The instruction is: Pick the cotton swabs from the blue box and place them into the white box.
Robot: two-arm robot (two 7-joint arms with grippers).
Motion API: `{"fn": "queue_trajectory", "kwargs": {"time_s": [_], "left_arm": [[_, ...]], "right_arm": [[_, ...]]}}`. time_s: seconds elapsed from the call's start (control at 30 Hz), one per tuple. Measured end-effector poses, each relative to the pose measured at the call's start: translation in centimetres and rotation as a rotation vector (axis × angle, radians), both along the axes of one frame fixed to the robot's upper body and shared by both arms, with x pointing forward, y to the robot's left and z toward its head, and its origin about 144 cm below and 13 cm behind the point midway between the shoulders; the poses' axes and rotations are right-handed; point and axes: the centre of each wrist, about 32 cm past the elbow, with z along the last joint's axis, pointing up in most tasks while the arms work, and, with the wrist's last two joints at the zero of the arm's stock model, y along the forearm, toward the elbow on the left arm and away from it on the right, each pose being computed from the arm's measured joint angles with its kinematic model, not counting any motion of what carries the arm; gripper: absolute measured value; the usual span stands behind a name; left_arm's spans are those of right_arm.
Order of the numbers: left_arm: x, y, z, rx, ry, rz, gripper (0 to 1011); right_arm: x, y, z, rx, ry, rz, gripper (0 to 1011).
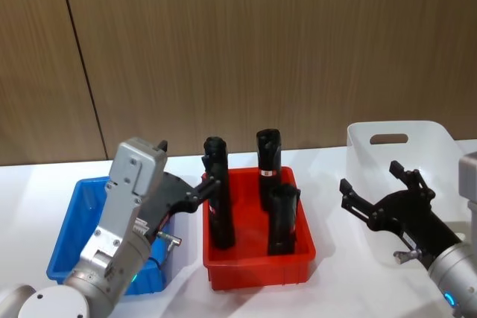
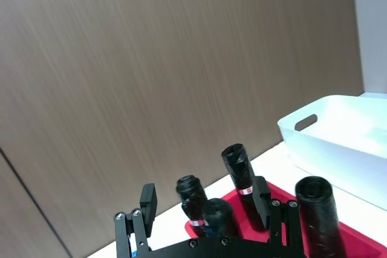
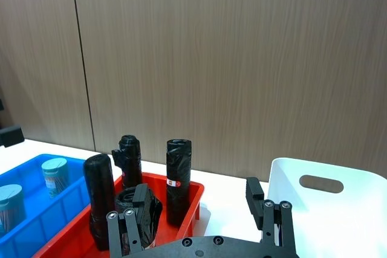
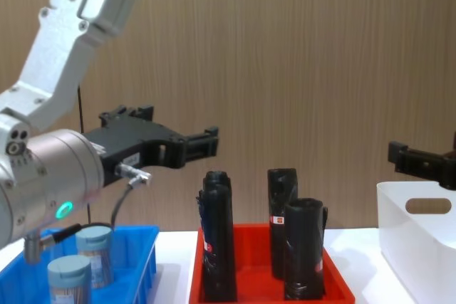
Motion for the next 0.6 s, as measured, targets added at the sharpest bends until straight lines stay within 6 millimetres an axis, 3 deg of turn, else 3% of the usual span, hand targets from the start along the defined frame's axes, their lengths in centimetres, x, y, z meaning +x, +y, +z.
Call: {"fn": "queue_trajectory", "kwargs": {"time_s": [0.6], "left_arm": [[-0.8,0.7,1.3,-0.081,0.089,0.147,1003]], "right_arm": [[0.0,0.0,0.0,0.0,0.0,0.0,1002]]}}
